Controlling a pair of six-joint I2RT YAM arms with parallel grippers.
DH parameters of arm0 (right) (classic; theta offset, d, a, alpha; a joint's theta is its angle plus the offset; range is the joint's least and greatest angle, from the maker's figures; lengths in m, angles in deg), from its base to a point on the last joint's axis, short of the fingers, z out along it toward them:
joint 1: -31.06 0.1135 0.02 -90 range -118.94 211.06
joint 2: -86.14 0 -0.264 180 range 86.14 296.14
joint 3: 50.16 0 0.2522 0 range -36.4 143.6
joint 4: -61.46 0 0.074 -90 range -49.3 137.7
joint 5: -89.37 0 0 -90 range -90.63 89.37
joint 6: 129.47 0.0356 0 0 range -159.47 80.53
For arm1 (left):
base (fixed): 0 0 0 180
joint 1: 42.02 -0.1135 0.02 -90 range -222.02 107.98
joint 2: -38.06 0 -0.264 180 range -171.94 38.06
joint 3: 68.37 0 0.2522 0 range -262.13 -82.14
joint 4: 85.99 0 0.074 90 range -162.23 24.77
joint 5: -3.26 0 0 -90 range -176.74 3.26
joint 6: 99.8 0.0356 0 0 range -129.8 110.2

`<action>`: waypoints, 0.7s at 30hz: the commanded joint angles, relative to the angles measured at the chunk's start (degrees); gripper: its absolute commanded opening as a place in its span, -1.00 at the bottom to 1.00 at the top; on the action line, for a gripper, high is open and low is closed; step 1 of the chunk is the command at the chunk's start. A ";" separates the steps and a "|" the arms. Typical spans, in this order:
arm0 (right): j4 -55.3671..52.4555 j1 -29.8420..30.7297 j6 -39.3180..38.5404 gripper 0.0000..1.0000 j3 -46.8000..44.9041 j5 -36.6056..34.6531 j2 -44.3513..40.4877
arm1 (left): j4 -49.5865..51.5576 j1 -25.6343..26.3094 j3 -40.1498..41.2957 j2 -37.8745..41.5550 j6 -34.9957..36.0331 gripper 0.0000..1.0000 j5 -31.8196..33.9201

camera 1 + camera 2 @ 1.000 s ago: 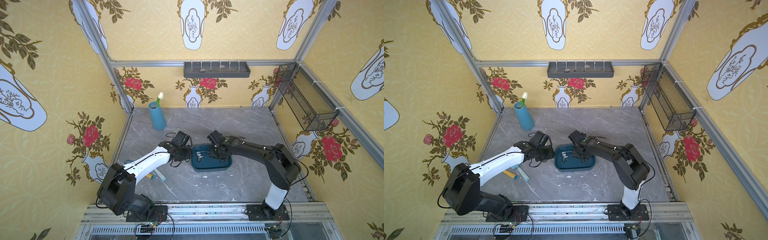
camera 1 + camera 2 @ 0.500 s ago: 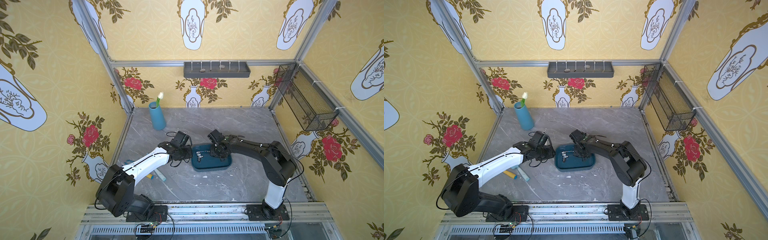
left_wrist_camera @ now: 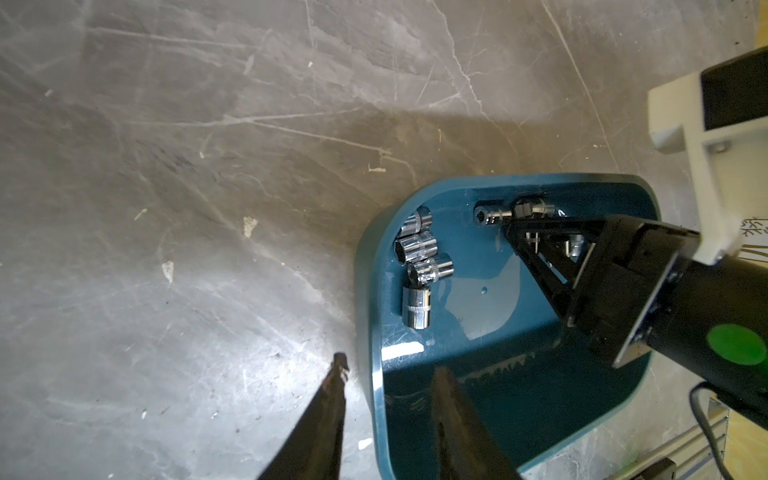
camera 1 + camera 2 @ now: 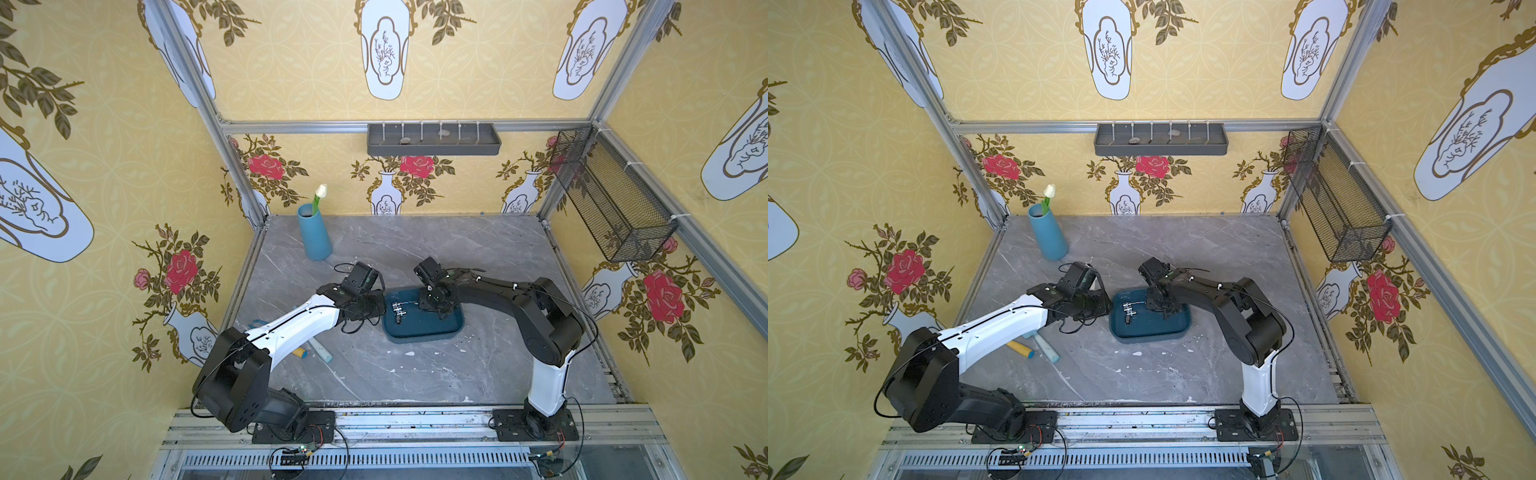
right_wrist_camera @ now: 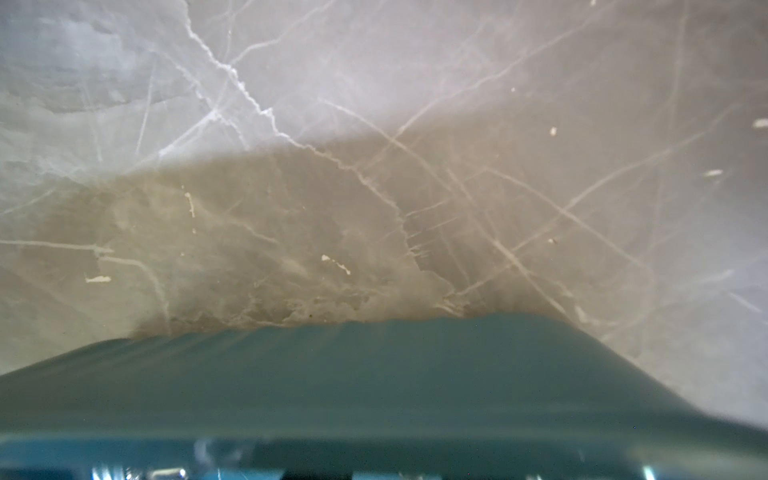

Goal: Take out the socket from the storage box
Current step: Pick up the socket head from the storage box.

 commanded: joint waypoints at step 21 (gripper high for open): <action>-9.33 -0.60 -5.96 -0.75 5.86 1.37 -13.44 | -0.44 -0.06 0.62 0.11 1.05 -0.20 0.21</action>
